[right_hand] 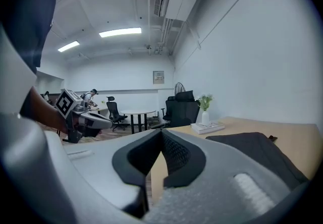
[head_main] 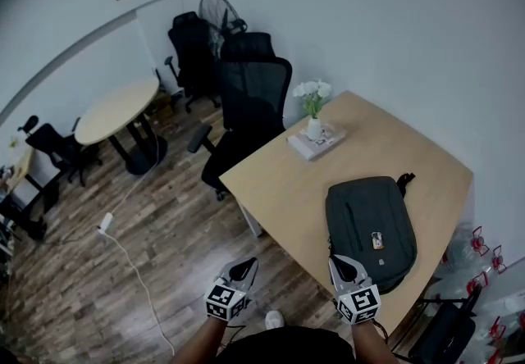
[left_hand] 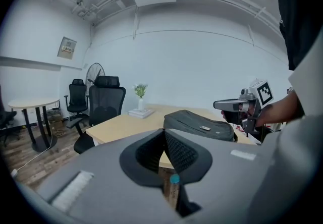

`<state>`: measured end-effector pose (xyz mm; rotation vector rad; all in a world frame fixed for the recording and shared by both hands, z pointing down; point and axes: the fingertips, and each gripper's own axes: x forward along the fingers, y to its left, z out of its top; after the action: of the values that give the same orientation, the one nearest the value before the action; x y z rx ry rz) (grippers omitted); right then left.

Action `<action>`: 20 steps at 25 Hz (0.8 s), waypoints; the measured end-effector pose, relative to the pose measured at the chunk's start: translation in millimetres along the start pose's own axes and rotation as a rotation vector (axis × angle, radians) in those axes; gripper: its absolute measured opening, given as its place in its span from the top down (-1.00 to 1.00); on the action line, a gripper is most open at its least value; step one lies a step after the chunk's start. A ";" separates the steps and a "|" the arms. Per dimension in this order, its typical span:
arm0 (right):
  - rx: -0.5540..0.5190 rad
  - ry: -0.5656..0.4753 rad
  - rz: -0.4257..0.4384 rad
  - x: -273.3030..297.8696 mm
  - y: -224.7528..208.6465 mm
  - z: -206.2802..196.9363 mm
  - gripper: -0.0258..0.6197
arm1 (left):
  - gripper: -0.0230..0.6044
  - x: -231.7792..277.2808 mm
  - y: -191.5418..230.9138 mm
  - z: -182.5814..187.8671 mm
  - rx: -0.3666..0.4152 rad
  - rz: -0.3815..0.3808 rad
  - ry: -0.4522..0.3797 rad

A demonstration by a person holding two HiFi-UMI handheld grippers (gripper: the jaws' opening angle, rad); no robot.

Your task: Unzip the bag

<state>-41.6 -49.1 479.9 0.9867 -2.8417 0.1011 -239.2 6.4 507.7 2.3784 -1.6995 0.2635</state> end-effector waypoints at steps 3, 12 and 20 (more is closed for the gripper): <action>0.004 0.007 -0.064 0.2 -4.9 -1.3 0.91 | 0.86 20.4 7.5 0.9 0.024 -0.070 0.000; 0.063 0.085 -0.201 -36.7 -40.0 -30.4 0.91 | 0.86 94.1 -35.7 -5.2 0.063 -0.284 0.059; 0.008 0.233 -0.194 -56.1 -65.0 -71.4 0.91 | 0.86 151.2 -96.3 -26.9 0.112 -0.402 0.163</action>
<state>49.7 -58.1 543.7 1.1624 -2.5255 0.1935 -100.3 -93.6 567.2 2.6271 -1.1331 0.4785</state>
